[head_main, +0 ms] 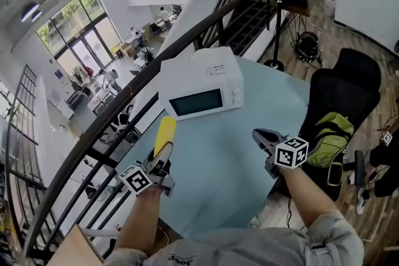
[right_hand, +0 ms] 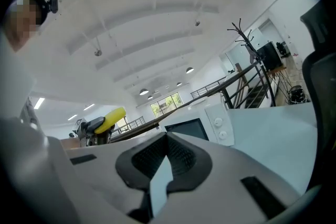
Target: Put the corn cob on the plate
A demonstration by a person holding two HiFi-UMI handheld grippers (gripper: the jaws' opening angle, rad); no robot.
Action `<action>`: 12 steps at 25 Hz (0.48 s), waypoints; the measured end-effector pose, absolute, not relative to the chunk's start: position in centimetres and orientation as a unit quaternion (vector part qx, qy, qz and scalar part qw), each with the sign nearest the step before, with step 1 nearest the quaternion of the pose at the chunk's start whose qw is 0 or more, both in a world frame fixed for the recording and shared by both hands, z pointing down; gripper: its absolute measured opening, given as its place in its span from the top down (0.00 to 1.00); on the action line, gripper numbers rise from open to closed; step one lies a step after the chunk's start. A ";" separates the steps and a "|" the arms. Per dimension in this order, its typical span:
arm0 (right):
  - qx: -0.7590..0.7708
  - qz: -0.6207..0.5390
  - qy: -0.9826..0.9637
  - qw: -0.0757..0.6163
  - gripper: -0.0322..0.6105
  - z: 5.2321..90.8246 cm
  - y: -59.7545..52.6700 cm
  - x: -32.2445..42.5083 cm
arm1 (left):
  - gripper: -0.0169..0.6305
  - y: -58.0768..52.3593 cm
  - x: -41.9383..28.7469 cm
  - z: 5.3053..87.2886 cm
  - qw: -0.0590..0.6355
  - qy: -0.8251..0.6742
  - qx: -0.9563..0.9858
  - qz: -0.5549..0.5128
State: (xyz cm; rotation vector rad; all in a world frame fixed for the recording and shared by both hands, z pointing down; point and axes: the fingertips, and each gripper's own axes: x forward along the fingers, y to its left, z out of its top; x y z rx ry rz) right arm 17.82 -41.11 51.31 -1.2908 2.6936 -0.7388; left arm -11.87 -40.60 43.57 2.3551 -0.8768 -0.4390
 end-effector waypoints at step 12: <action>-0.434 -0.187 0.881 0.016 0.92 47.7 -51.3 16.3 | 0.60 -51.4 -8.9 40.4 0.248 -0.319 0.905 -0.132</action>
